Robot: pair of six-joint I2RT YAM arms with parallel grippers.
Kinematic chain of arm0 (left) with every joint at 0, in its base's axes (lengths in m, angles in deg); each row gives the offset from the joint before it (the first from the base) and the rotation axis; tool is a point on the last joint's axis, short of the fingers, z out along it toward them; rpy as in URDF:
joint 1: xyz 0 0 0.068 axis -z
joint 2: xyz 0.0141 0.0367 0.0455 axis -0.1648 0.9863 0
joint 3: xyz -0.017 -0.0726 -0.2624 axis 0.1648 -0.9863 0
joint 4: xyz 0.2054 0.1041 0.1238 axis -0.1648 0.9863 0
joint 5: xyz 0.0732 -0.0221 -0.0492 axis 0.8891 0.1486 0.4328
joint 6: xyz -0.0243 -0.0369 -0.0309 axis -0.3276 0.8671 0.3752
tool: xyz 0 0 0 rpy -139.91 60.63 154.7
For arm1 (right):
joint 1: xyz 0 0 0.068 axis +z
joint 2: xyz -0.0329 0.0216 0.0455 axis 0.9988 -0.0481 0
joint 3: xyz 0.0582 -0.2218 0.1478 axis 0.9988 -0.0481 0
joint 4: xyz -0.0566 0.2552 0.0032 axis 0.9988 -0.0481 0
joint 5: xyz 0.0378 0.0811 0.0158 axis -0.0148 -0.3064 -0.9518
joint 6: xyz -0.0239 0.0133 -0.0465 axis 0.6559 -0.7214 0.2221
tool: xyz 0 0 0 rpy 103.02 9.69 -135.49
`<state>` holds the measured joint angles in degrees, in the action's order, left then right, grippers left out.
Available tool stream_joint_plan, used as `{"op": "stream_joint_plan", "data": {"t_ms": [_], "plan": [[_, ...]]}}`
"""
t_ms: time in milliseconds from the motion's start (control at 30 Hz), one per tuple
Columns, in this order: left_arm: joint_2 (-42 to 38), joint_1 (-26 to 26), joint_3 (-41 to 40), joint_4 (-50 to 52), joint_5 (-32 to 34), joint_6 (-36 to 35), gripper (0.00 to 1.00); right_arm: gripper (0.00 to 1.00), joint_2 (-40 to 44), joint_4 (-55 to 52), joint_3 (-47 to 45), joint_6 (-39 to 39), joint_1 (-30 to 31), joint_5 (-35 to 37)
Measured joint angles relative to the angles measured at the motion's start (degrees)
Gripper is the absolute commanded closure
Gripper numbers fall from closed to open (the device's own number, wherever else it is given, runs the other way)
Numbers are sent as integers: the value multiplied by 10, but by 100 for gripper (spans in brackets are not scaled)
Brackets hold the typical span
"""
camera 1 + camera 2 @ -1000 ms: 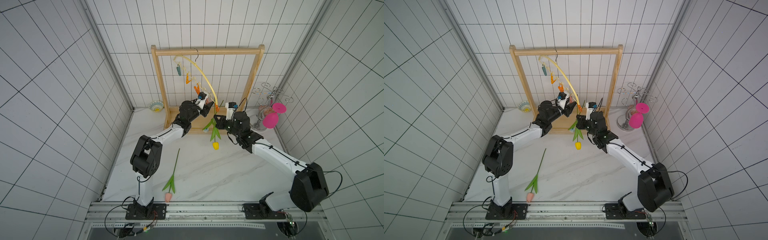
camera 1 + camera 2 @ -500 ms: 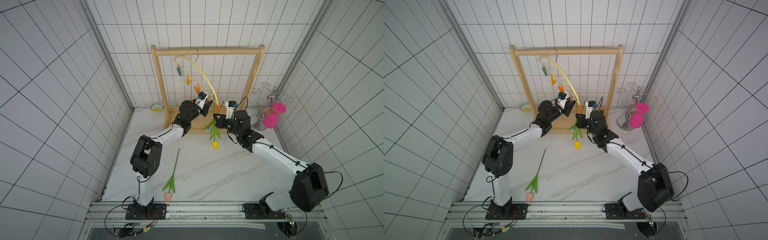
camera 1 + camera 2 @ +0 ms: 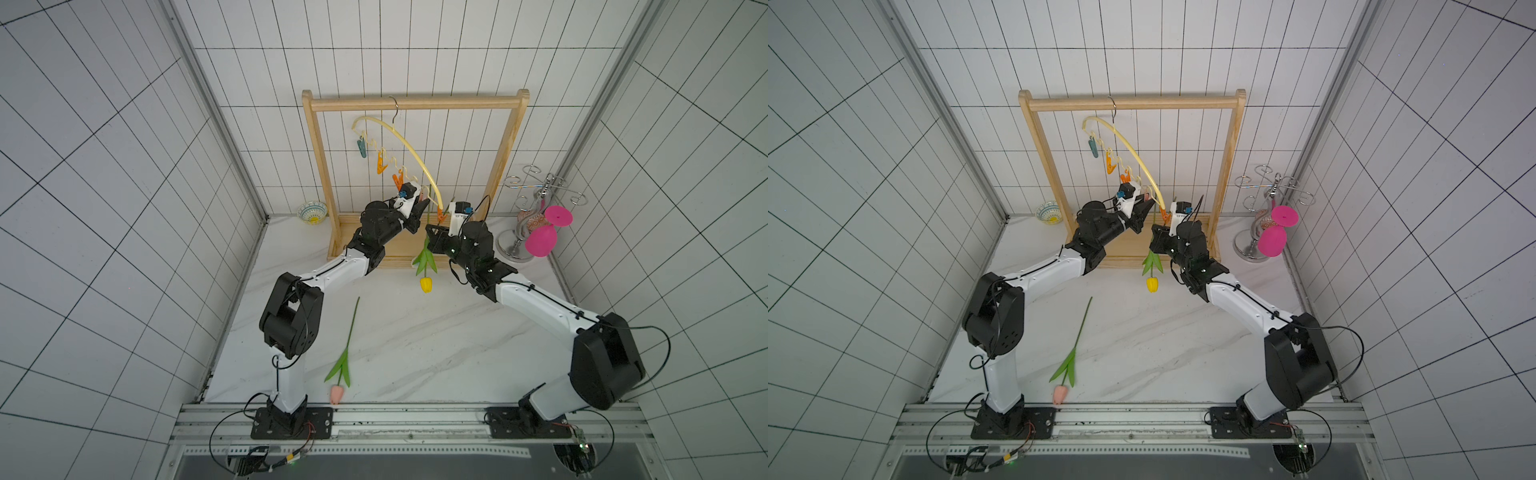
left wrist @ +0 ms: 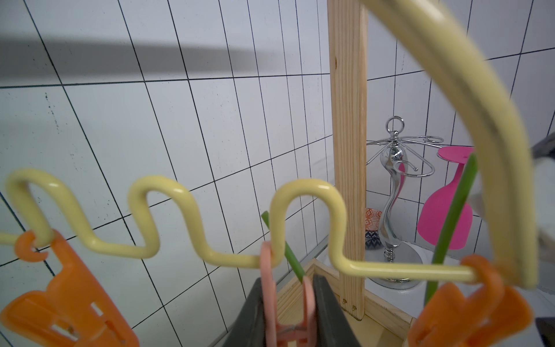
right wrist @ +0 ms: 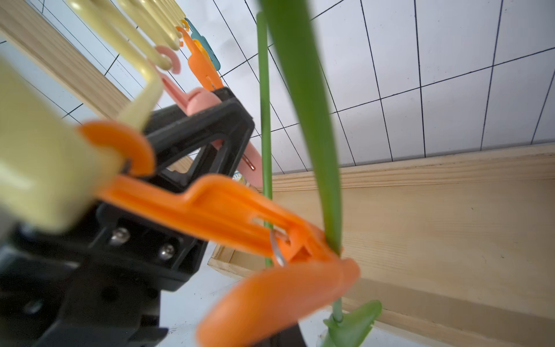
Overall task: Dry the flowers on a clothes hanger
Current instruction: Open the clamp at the hanger, then clamp the flower onto the hanger.
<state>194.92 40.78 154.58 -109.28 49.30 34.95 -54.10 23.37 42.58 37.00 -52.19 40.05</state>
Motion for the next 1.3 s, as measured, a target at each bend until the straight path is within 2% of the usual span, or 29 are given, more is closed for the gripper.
{"op": "stream_joint_plan", "data": {"t_ms": [567,1067,1300], "plan": [[-10,5,-13,-4,17,38,75,100,-22,95,-5,-44,-1,-21],[-13,6,-16,-5,21,50,79,100,-47,87,-5,-49,-1,0],[-14,8,-16,-9,23,54,79,100,-48,103,-5,-56,-1,-25]]}}
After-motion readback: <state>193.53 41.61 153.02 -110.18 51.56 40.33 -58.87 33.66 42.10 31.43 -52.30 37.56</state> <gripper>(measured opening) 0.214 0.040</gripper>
